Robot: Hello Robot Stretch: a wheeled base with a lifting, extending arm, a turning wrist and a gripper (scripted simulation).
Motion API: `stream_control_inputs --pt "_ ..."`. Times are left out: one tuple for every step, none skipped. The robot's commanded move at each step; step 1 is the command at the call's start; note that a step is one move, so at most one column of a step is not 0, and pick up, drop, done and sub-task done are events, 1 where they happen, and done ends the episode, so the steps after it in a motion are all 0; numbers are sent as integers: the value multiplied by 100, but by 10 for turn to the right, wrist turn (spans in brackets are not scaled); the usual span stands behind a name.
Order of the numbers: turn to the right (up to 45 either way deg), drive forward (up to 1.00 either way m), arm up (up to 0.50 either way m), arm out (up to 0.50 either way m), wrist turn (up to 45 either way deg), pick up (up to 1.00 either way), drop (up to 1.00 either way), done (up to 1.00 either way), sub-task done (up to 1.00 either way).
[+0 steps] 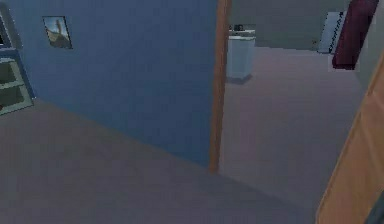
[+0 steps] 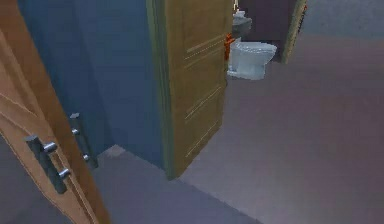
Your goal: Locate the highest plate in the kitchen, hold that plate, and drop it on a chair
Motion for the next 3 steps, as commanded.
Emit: stream_control_inputs --pt "0 15 0 0 0 0 0 0 0" --pt "180 0 0 0 0 0 0 0 0" --pt "0 100 0 0 0 0 0 0 0"
